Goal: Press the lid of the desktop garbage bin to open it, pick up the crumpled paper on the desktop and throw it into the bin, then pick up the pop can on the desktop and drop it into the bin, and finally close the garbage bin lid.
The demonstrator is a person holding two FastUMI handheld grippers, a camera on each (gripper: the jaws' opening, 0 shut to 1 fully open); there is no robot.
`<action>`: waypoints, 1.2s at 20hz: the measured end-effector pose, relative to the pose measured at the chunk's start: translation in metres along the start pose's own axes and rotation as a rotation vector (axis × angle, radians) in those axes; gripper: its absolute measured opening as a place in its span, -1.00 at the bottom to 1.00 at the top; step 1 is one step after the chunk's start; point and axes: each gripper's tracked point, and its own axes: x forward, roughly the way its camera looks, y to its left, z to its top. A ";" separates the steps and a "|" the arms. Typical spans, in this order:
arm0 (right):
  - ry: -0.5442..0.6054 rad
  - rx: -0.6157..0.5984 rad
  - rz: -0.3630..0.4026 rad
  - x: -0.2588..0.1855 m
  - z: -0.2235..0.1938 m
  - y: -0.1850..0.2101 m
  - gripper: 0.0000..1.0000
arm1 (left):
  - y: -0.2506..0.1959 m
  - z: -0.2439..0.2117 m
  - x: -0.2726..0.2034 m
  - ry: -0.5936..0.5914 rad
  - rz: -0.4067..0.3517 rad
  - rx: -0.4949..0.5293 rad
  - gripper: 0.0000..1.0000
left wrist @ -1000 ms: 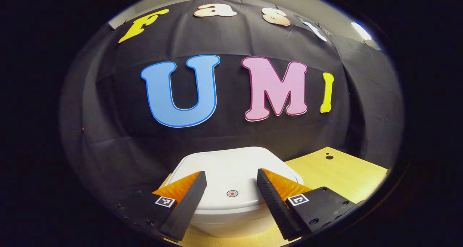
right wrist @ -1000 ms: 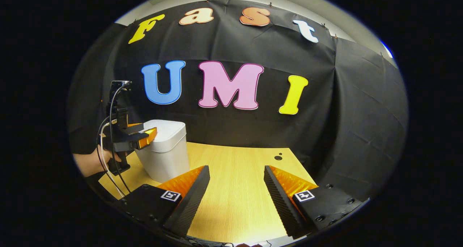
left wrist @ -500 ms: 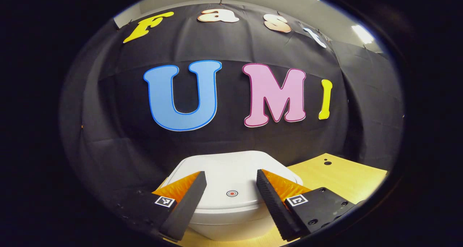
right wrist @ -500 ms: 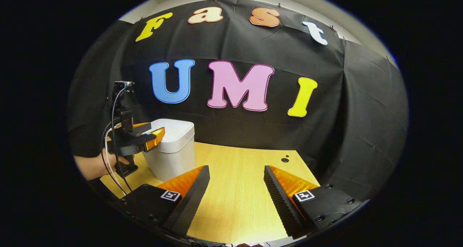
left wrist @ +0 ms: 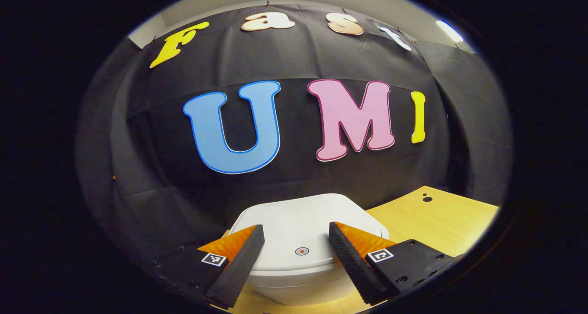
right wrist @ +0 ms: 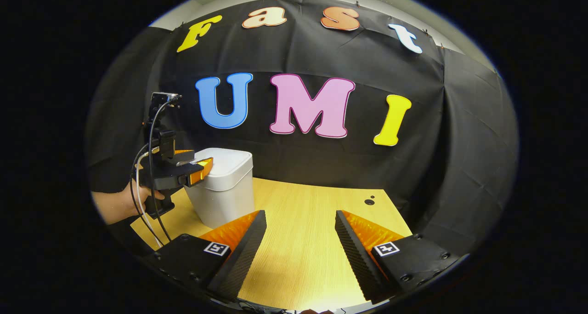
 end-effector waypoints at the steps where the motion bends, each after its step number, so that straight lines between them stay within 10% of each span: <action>1: -0.006 0.006 0.001 0.000 0.002 -0.003 0.95 | 0.002 0.003 -0.001 0.000 0.011 -0.007 0.91; 17: -0.283 0.089 0.019 -0.005 0.063 -0.047 0.94 | -0.068 0.146 -0.191 -0.266 0.100 -0.168 0.89; 24: -0.371 0.072 0.007 -0.027 0.080 -0.016 0.94 | -0.062 0.160 -0.203 -0.314 0.091 -0.181 0.94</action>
